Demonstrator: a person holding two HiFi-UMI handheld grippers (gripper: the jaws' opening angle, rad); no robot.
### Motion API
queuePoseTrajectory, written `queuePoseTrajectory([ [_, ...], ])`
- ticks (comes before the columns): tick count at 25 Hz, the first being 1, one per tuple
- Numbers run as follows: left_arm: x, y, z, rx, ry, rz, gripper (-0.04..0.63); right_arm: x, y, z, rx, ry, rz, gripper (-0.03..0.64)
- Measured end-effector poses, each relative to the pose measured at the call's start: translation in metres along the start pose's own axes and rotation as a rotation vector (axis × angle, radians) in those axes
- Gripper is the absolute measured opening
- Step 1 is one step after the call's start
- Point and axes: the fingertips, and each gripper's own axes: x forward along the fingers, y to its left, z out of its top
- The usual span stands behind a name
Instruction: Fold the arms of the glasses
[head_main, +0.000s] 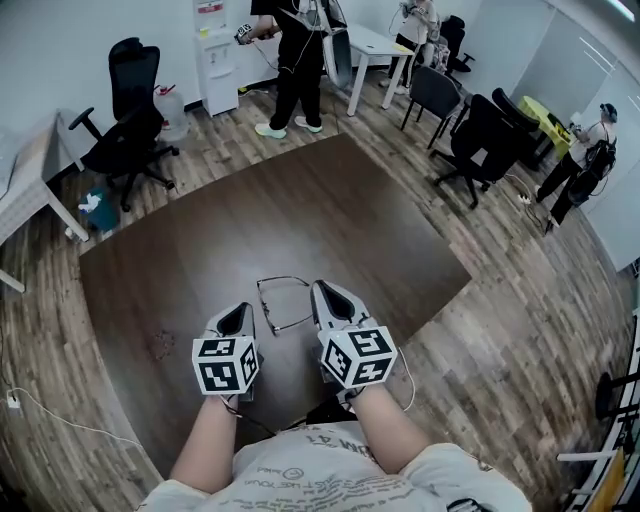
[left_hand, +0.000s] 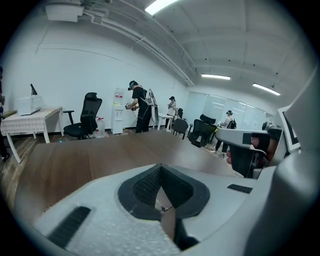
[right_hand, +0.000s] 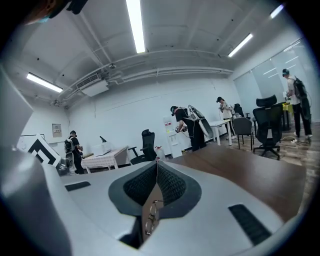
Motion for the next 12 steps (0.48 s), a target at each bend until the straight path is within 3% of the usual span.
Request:
queuePoseTrajectory([
  [12, 0.068, 0.016, -0.039, -0.189, 0.19, 0.153, 0.015, 0.063, -0.064, -0.04, -0.022, 0.199, 0.181, 0.015],
])
